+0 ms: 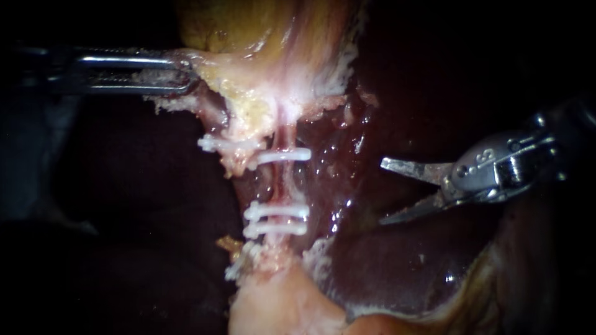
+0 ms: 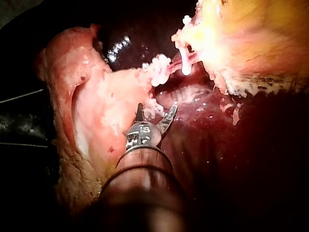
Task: Go to the cutting position right tube
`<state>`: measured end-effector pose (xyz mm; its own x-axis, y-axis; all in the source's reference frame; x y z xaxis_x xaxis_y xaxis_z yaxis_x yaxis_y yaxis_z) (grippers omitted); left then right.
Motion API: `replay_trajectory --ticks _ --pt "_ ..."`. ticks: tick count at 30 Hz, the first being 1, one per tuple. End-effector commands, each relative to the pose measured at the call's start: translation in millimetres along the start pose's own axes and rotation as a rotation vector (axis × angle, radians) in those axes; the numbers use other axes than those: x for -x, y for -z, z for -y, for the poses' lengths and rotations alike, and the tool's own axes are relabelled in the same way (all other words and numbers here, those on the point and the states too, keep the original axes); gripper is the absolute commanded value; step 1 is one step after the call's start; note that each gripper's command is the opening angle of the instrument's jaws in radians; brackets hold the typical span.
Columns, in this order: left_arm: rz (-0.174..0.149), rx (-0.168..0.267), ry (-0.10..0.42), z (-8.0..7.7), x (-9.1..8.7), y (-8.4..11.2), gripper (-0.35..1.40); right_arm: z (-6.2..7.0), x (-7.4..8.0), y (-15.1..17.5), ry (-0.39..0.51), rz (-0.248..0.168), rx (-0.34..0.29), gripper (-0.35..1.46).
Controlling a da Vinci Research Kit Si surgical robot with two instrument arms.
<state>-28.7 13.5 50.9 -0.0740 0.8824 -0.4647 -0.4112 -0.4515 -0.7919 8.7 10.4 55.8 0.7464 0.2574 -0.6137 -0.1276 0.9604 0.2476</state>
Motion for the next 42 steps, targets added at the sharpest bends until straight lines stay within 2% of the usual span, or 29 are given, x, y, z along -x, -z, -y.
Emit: replay_trajectory --ticks 1,4,8,11,15,17,18,21,25,27,33,42 --pt "0.0 0.001 0.0 -0.1 -0.2 0.2 -0.35 0.0 -0.1 -0.1 -0.001 0.0 0.001 1.43" --pt "0.004 0.007 0.004 -0.3 -0.9 1.0 -0.35 0.0 -0.1 -0.1 -0.001 0.0 0.001 1.43" --pt "0.007 0.01 0.016 -0.7 -2.8 3.2 -0.35 -0.1 0.0 -0.1 -0.001 -0.001 -0.002 1.45" --pt "-0.02 0.004 0.035 -1.0 -4.7 5.4 -0.35 -0.1 -0.1 -0.1 -0.001 -0.001 -0.002 1.45" --pt "-0.028 -0.003 0.036 -1.1 -5.6 6.8 -0.35 -0.2 -0.5 0.0 -0.005 -0.014 -0.045 1.45" --pt "-0.028 -0.003 0.035 -1.0 -5.4 6.9 -0.35 -0.4 -0.9 -0.1 -0.037 -0.025 -0.087 1.45" --pt "-0.029 -0.004 0.035 -1.0 -5.3 6.8 -0.35 -0.4 -1.3 -0.3 -0.05 -0.037 -0.128 1.45" --pt "-0.03 -0.007 0.033 -1.1 -5.0 6.4 -0.35 -0.4 -2.1 -1.0 -0.117 -0.05 -0.173 1.45" --pt "-0.031 -0.009 0.032 -1.1 -4.8 6.2 -0.35 -0.4 -3.2 -2.5 -0.172 -0.119 -0.199 1.45" --pt "-0.032 -0.009 0.032 -1.1 -4.7 6.2 -0.35 -0.5 -3.7 -3.4 -0.201 -0.131 -0.213 1.45" --pt "-0.034 -0.013 0.031 -1.2 -4.6 6.0 -0.35 -0.6 -4.5 -6.7 -0.221 -0.146 -0.241 1.45" --pt "-0.034 -0.014 0.03 -1.2 -4.4 6.0 -0.35 -0.4 -4.7 -11.3 -0.245 -0.172 -0.312 1.45"
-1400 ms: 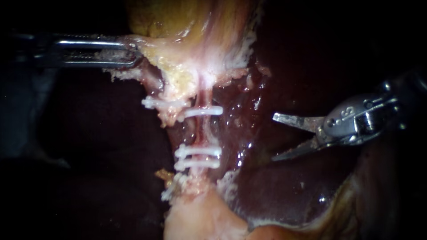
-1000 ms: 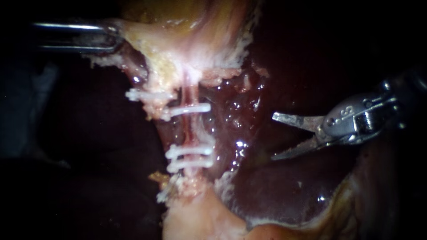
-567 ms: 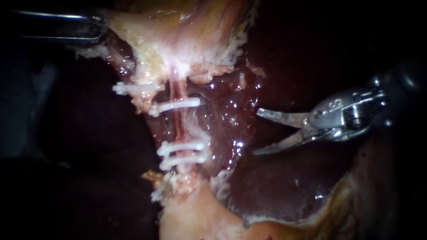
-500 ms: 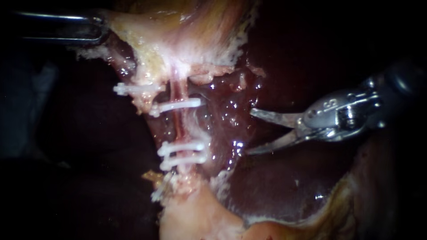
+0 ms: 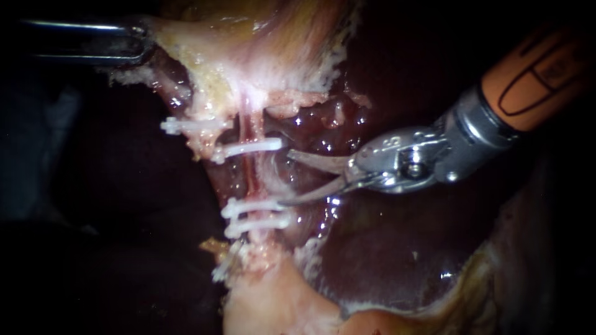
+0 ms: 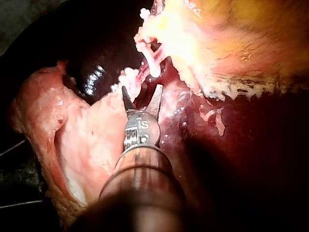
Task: Go to the cutting position right tube
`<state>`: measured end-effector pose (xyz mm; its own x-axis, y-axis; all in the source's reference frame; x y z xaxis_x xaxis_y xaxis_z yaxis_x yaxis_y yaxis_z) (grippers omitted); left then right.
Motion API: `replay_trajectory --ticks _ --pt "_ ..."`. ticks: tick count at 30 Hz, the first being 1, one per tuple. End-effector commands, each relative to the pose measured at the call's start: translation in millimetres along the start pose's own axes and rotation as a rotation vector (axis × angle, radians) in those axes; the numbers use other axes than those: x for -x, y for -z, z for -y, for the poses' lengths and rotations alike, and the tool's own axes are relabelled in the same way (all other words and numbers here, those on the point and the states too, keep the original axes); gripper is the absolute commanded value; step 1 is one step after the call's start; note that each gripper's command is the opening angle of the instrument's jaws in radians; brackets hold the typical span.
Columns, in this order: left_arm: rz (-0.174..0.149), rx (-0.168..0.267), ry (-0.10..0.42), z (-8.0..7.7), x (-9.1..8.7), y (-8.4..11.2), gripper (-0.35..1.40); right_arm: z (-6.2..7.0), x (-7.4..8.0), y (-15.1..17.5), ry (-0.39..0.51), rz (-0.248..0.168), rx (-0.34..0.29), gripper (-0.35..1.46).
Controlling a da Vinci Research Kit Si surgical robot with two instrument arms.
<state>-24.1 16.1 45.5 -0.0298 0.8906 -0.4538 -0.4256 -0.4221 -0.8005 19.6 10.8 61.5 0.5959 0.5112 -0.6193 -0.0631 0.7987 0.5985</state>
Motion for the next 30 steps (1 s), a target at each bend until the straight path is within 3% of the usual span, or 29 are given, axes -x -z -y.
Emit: replay_trajectory --ticks 1,10,14,20,24,30 --pt "0.001 0.002 0.0 0.0 0.0 0.0 -0.35 -0.1 0.0 -0.3 0.006 -0.005 -0.01 1.45" --pt "0.001 0.002 -0.001 0.0 0.1 -0.1 -0.35 -0.4 -1.4 -2.8 0.055 -0.074 -0.101 1.43" --pt "0.001 0.002 -0.001 0.0 0.1 -0.1 -0.35 -0.3 -1.6 -3.5 0.084 -0.092 -0.155 1.34" --pt "0.001 0.002 -0.001 0.0 0.1 -0.1 -0.35 -0.2 -1.6 -4.8 0.094 -0.086 -0.207 1.26" --pt "0.001 0.001 -0.001 0.0 0.1 -0.1 -0.35 -0.3 -2.2 -5.9 0.087 -0.119 -0.247 1.24" --pt "0.001 0.001 -0.001 0.0 0.1 -0.2 -0.35 -0.3 -3.4 -7.4 0.074 -0.145 -0.24 1.24"
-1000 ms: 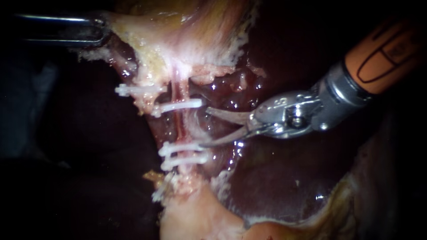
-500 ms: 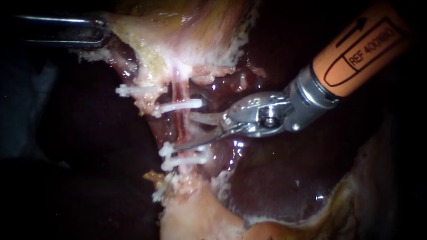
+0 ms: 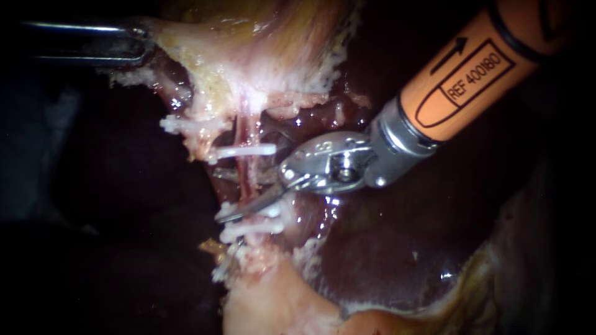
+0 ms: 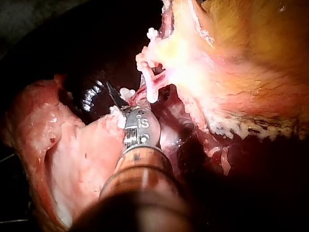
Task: Go to the cutting position right tube
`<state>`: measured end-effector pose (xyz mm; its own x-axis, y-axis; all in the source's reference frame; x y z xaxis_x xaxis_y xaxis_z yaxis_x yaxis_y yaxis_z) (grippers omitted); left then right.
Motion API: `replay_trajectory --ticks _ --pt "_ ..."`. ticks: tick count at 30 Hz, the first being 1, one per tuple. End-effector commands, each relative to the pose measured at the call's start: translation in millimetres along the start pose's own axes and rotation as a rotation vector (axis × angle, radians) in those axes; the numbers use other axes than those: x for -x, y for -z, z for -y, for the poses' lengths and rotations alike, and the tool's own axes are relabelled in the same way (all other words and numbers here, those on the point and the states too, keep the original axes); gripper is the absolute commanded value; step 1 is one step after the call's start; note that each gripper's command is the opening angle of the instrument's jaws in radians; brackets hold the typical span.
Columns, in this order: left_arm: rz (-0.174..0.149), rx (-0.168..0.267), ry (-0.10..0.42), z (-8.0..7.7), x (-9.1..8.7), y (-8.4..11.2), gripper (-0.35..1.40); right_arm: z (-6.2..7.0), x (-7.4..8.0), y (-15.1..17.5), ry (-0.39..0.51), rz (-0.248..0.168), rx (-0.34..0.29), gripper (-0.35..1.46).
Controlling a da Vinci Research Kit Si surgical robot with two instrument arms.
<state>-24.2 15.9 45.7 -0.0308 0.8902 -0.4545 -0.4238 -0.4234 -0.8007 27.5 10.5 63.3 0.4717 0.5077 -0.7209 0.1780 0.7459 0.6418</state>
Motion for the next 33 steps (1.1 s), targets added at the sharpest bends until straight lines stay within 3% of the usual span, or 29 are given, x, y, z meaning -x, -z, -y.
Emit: replay_trajectory --ticks 1,9,14,19,26,33 --pt "0.0 -0.001 0.0 0.0 0.0 0.0 -0.35 -0.1 -0.1 -0.2 -0.012 -0.008 0.0 1.24" --pt "0.0 -0.001 0.0 0.0 0.0 -0.1 -0.35 -0.6 -0.8 -1.4 -0.044 -0.045 0.005 1.24" --pt "0.0 -0.001 0.0 0.0 0.0 -0.1 -0.35 -0.2 -1.0 -1.4 -0.043 -0.051 0.002 1.26" --pt "0.0 -0.001 0.0 0.0 0.0 0.0 -0.35 1.4 -1.9 -1.4 -0.041 -0.088 -0.016 1.31" --pt "0.0 0.0 0.0 0.1 0.0 0.0 -0.35 4.5 -3.7 -1.4 -0.036 -0.09 -0.067 1.29" --pt "0.0 0.0 0.0 0.1 0.0 0.0 -0.35 5.6 -4.3 -1.3 -0.032 -0.094 -0.084 1.26"
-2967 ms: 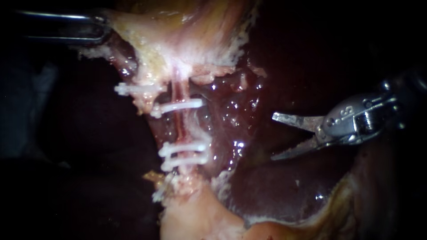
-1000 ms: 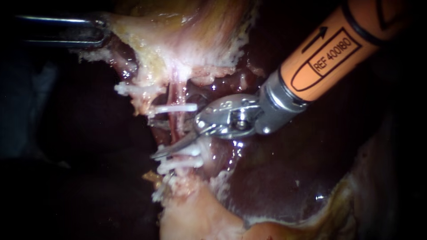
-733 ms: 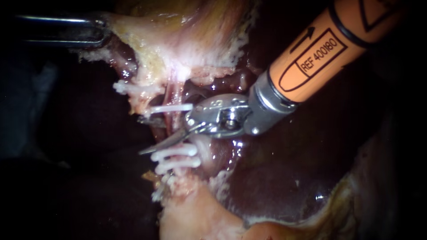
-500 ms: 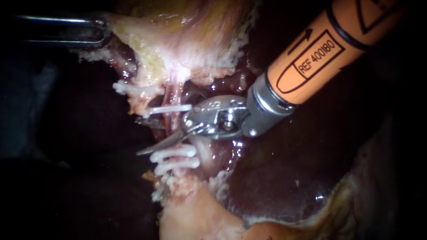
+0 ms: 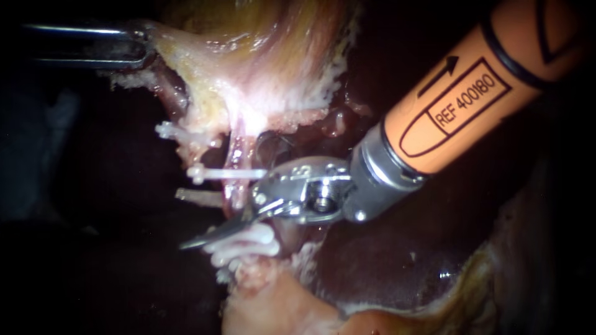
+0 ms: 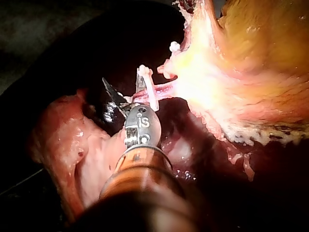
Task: Go to the cutting position right tube
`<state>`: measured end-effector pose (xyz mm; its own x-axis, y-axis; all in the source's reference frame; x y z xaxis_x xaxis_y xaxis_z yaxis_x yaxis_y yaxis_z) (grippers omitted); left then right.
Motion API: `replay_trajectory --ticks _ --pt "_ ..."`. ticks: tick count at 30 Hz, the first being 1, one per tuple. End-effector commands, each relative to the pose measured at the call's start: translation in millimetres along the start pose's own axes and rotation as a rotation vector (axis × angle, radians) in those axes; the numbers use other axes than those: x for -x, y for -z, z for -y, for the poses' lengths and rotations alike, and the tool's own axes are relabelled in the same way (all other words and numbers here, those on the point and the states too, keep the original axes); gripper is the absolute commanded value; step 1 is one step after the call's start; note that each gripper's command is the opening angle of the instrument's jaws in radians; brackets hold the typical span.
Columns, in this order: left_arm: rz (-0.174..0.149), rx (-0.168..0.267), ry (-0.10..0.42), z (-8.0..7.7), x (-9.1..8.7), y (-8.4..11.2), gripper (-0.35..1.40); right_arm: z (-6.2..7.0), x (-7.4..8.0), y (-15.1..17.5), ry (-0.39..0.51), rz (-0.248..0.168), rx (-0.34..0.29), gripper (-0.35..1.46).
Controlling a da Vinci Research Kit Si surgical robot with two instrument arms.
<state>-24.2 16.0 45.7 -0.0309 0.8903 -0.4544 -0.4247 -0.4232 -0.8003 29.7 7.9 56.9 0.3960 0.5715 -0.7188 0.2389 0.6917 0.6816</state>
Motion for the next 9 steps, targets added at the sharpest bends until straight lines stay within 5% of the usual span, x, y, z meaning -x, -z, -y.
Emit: replay_trajectory --ticks 1,9 --pt "0.0 0.001 0.0 0.0 0.0 0.0 -0.35 0.0 0.0 0.1 0.0 0.0 0.001 1.26" --pt "0.0 0.001 0.0 0.0 0.0 0.0 -0.35 -0.2 0.2 0.3 0.0 0.0 0.0 1.26"
